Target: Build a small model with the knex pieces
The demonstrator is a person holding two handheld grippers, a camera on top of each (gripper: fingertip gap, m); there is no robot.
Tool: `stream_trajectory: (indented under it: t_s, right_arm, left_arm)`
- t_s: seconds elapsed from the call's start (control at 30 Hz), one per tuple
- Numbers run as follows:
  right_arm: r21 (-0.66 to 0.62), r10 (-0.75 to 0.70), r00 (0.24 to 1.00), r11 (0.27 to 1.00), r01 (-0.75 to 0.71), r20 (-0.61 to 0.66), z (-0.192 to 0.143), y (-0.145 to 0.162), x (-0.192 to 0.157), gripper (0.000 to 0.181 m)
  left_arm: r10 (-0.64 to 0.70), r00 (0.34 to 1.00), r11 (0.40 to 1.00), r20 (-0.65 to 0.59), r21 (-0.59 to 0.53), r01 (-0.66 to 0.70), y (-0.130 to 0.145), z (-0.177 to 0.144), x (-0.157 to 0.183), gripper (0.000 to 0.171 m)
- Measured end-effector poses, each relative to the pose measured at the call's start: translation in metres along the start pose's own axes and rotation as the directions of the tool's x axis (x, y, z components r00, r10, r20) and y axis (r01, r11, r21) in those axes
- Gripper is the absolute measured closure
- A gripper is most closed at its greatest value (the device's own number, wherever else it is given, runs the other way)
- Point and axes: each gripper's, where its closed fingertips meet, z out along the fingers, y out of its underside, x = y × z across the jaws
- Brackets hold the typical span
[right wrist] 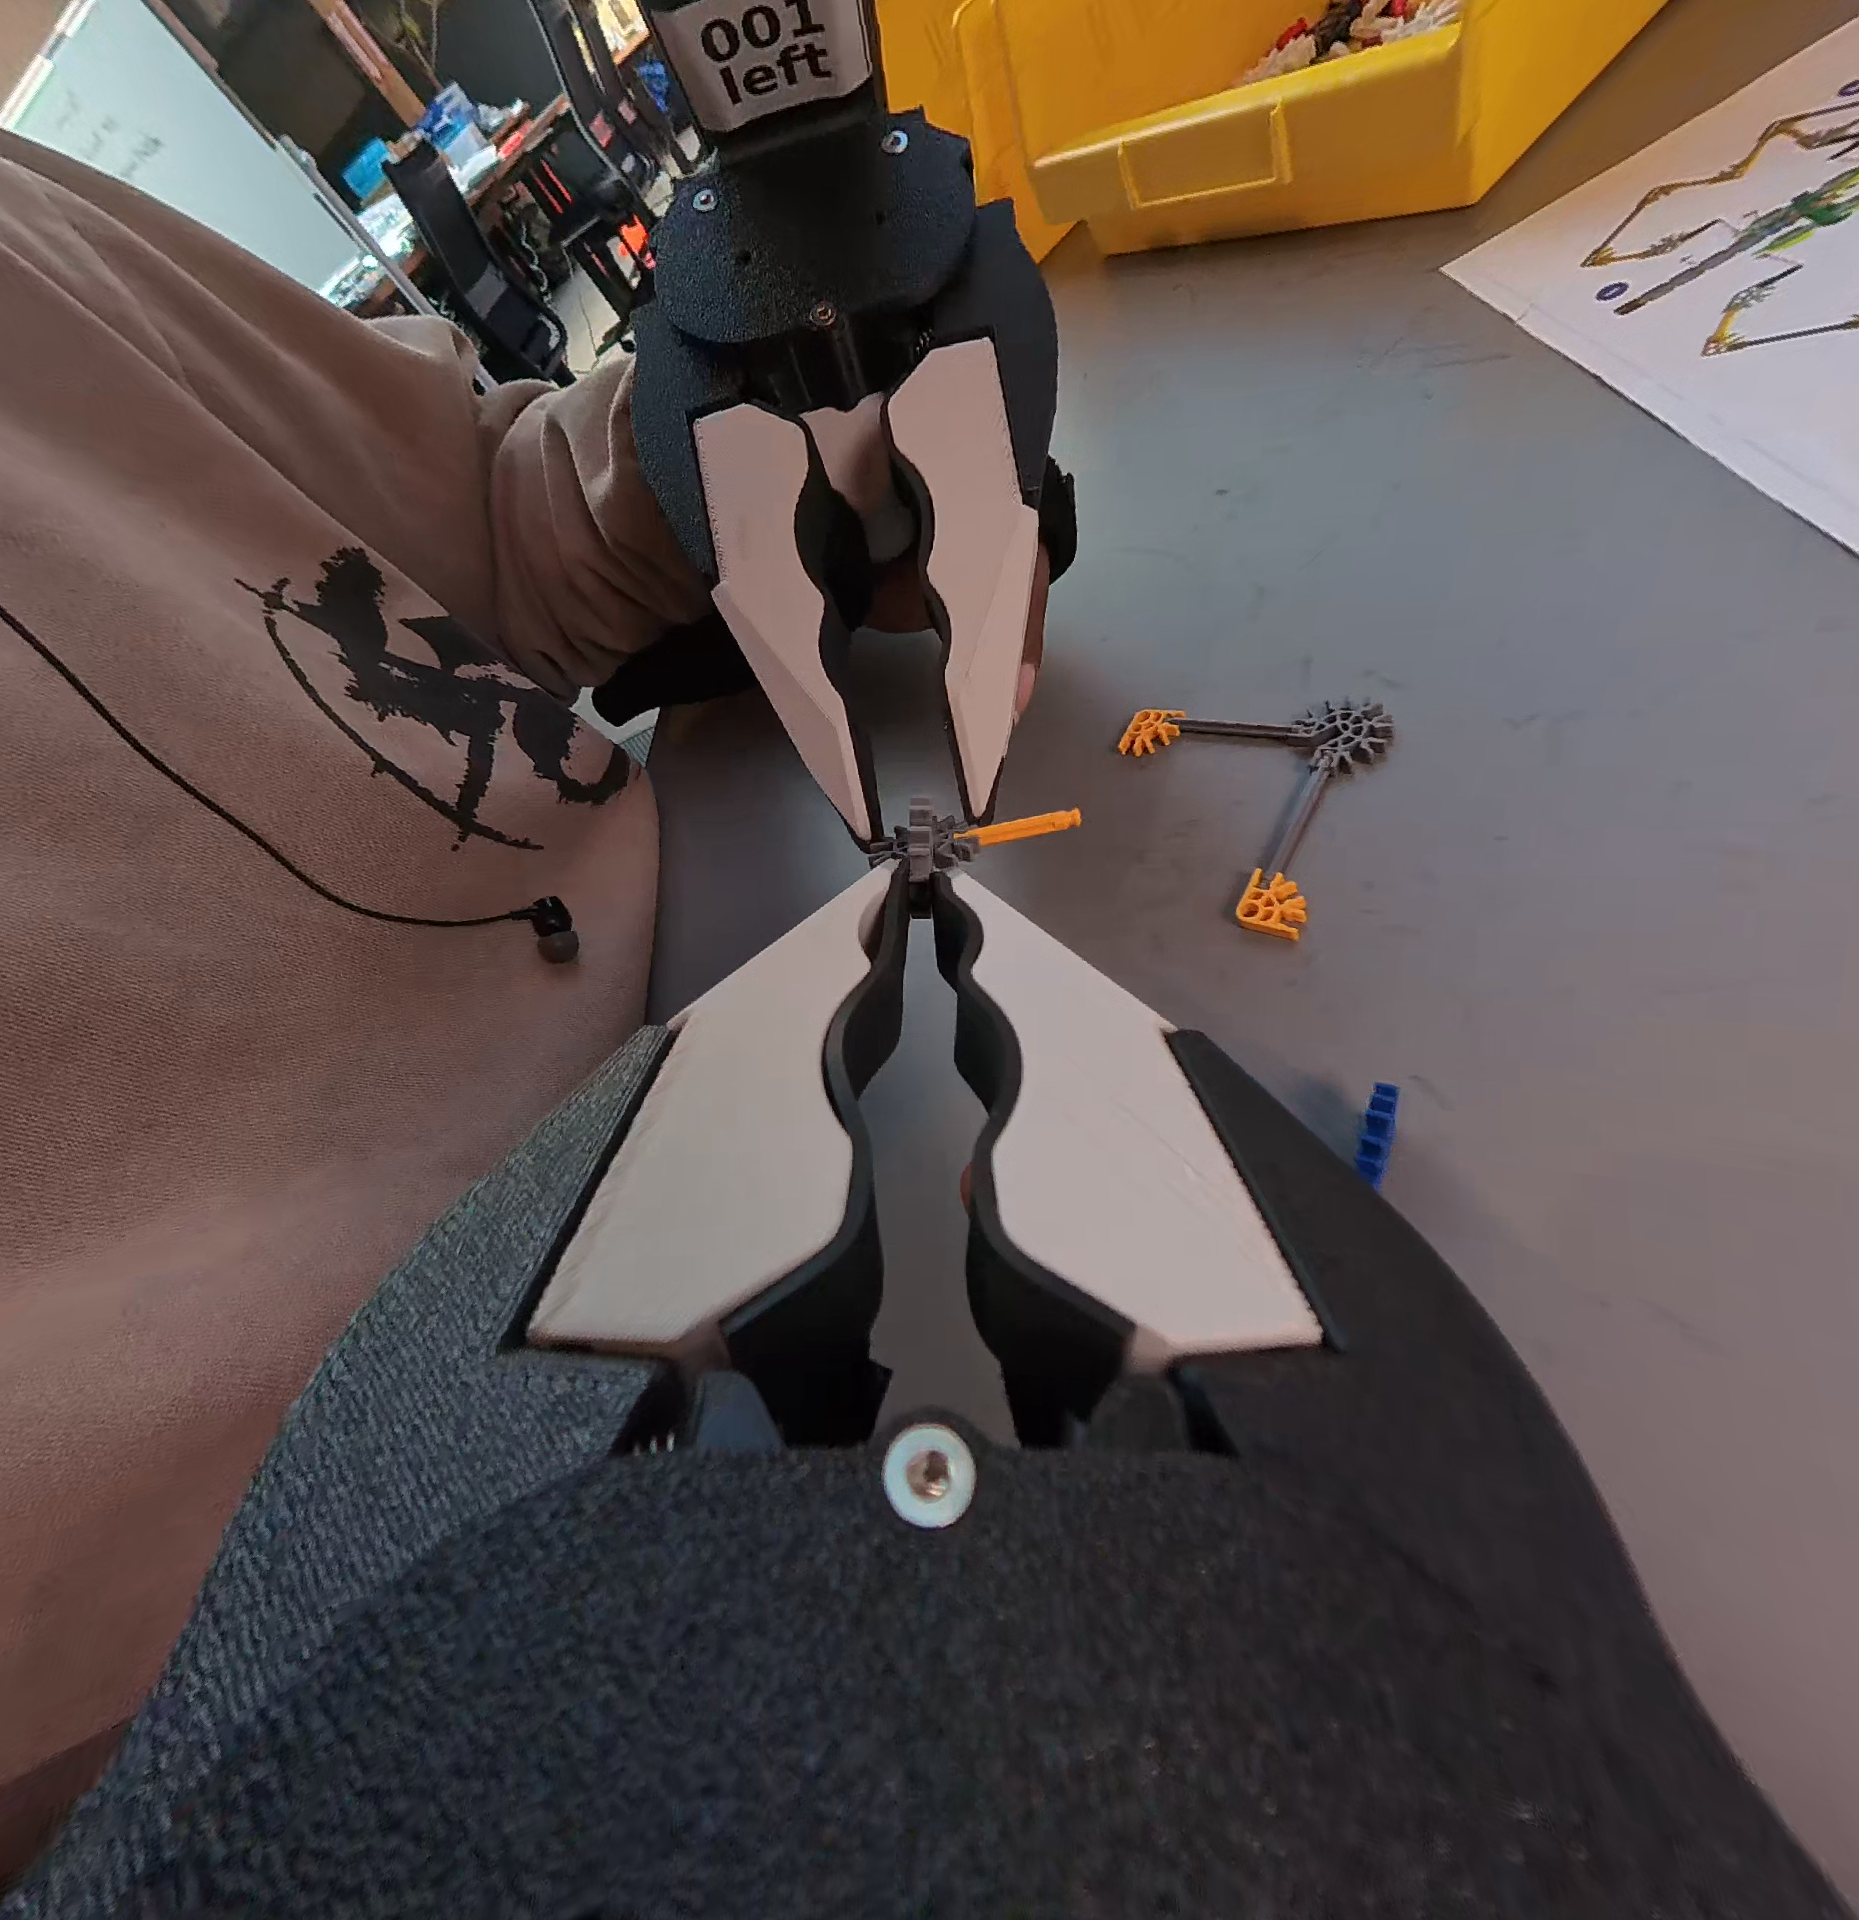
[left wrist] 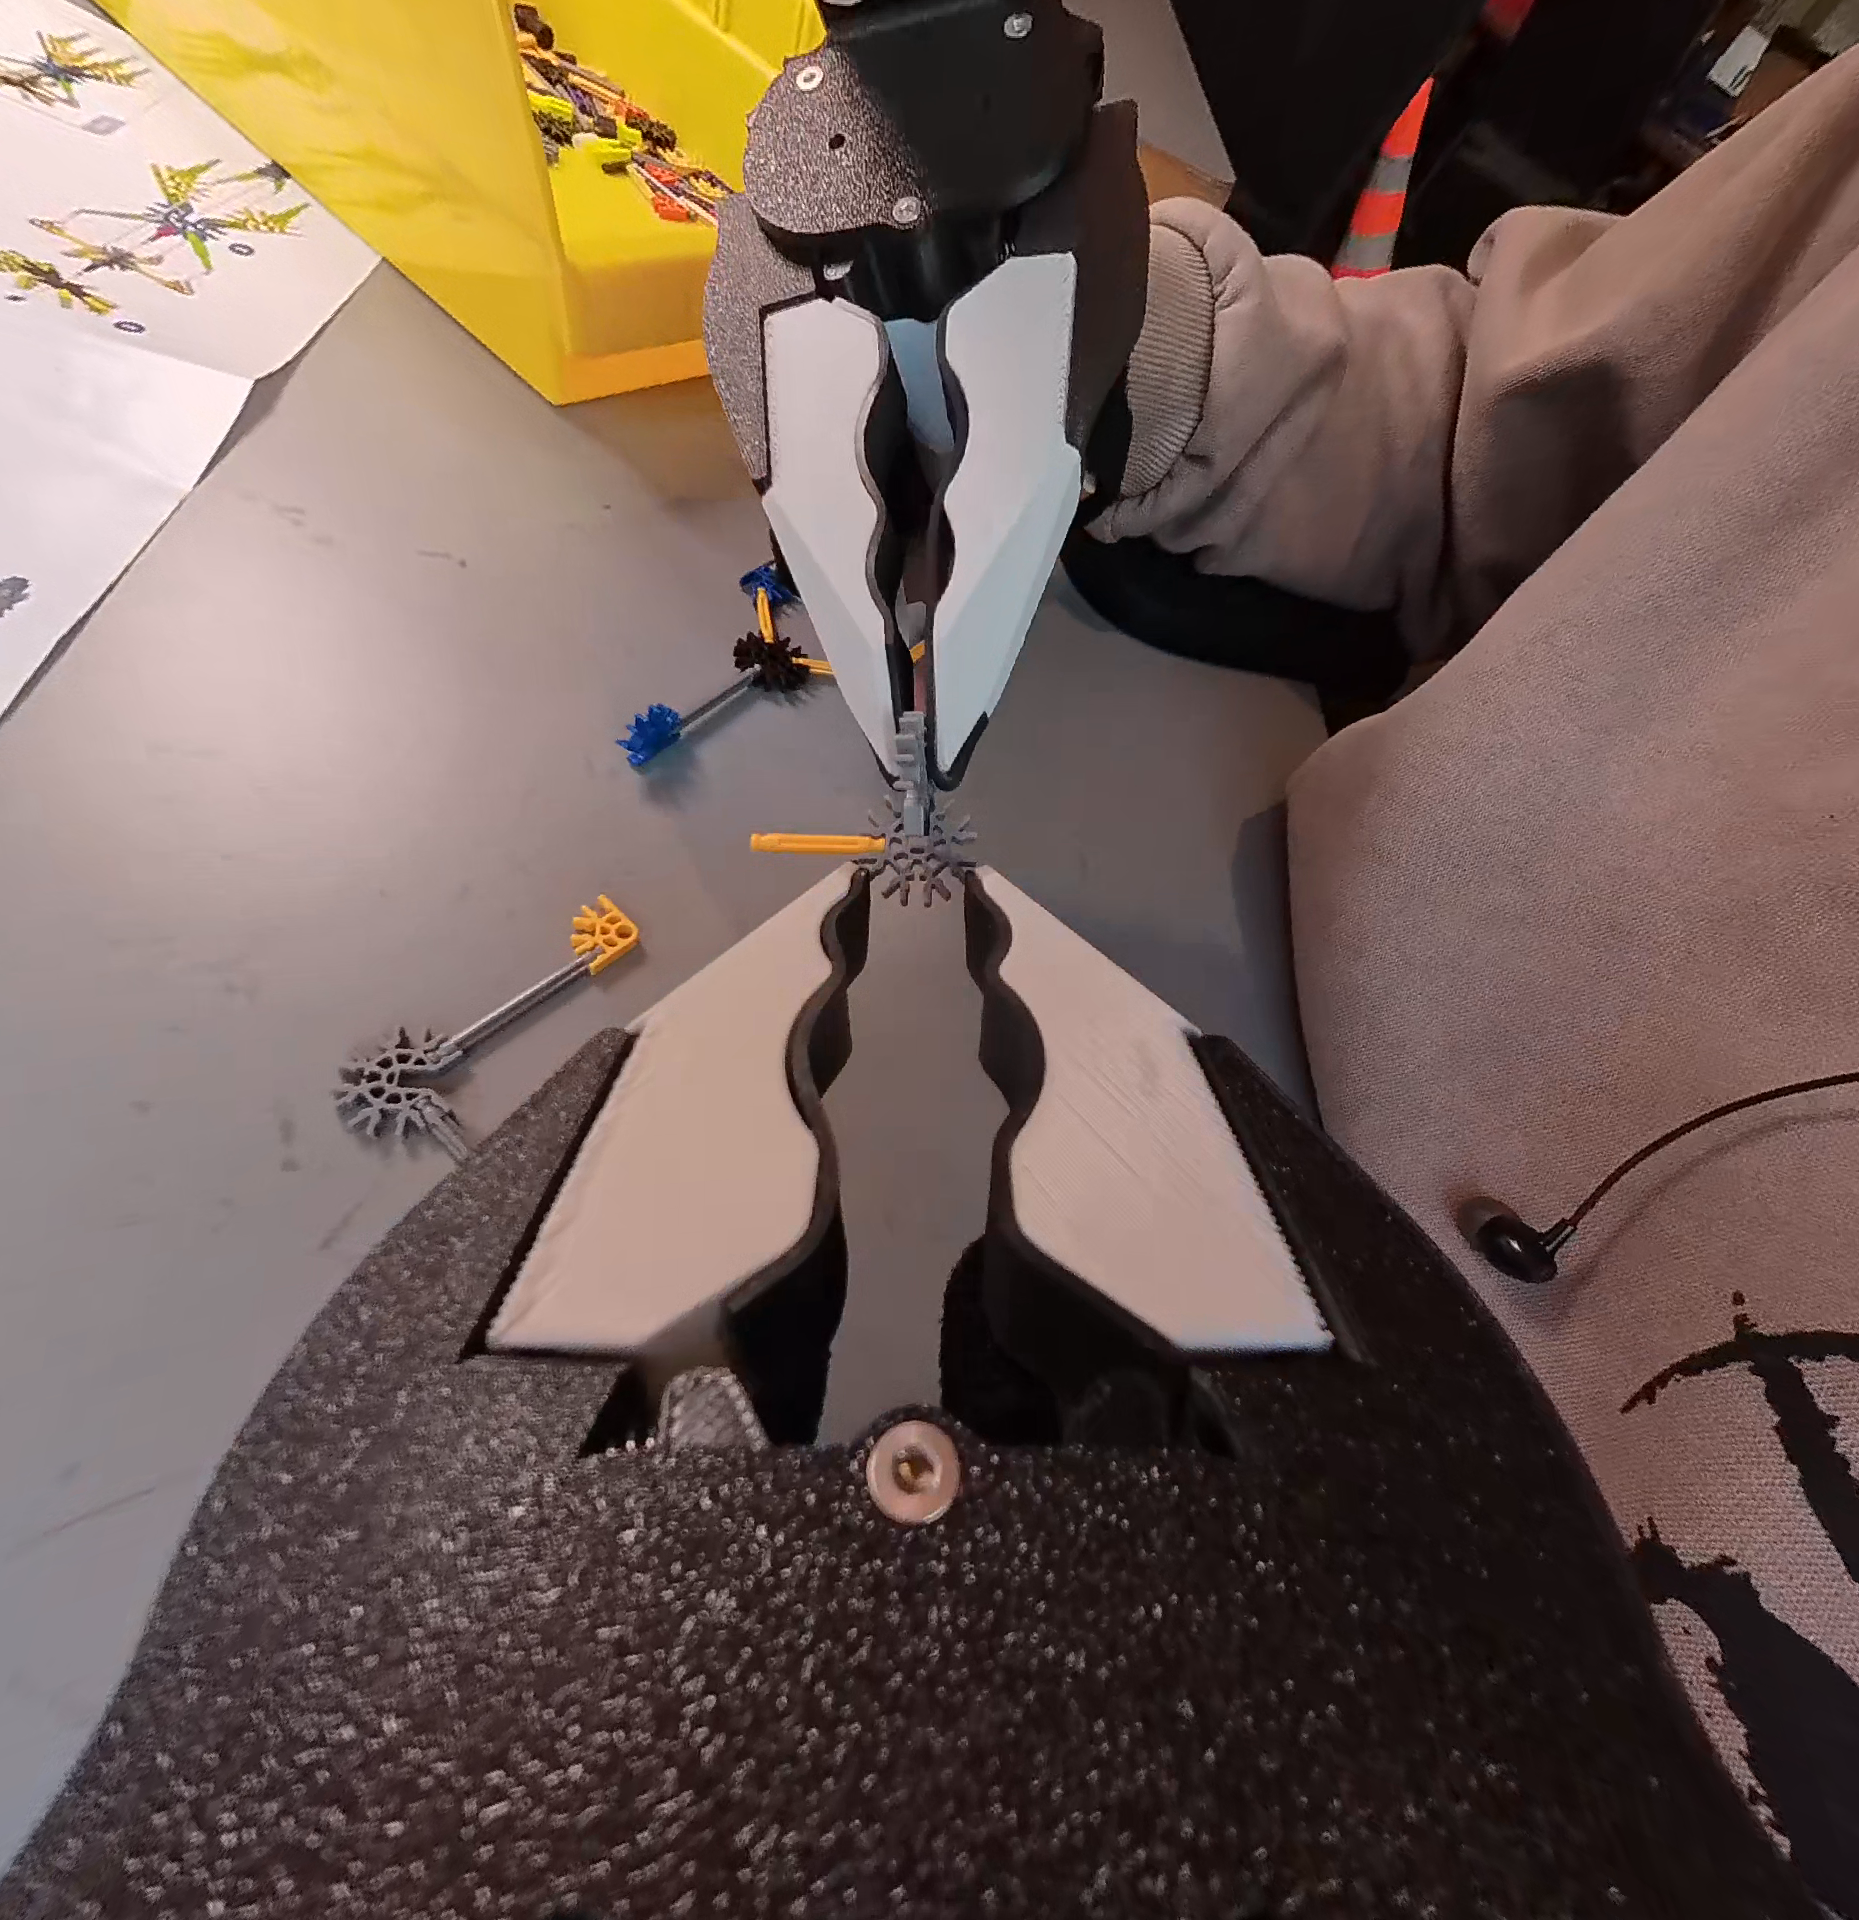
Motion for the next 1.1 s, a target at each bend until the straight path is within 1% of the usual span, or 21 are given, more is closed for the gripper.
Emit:
stream_trajectory:
  t_s: [0.27,0.53,0.7,0.83,0.93,1.0,1.1]
  right_arm:
    - [0.01,-0.005,0.999,1.0,0.004,0.037,-0.001,-0.002,-0.006,0.179]
    - [-0.057,-0.042,0.999,0.997,0.043,0.015,0.002,0.007,-0.008,0.179]
    - [-0.19,-0.106,0.994,0.977,0.099,-0.024,0.005,0.019,-0.006,0.179]
    - [-0.305,-0.155,0.988,0.942,0.143,-0.017,-0.002,0.011,-0.007,0.179]
    - [-0.419,-0.188,0.982,0.892,0.169,-0.003,-0.007,0.001,-0.01,0.179]
    - [-0.483,-0.201,0.98,0.858,0.178,0.003,-0.01,-0.01,-0.012,0.179]
    - [-0.597,-0.234,0.972,0.78,0.191,0.006,-0.017,-0.028,-0.016,0.179]
  left_arm:
    - [-0.083,0.993,0.995,-0.087,0.054,0.088,-0.005,-0.002,0.006,0.154]
    - [-0.074,0.993,0.997,-0.096,0.031,0.077,-0.002,-0.001,0.008,0.154]
    - [-0.07,0.993,0.998,-0.095,0.005,0.07,0.004,0.005,0.01,0.154]
    - [-0.052,0.995,0.998,-0.086,0.019,0.054,0.001,0.007,0.01,0.154]
    - [-0.034,0.997,0.995,-0.072,0.09,0.04,-0.009,0.006,0.011,0.154]
    - [-0.035,0.997,0.984,-0.062,0.172,0.045,-0.02,0.002,0.011,0.154]
    - [-0.005,1.0,0.961,-0.022,0.275,0.011,-0.037,-0.006,0.011,0.154]
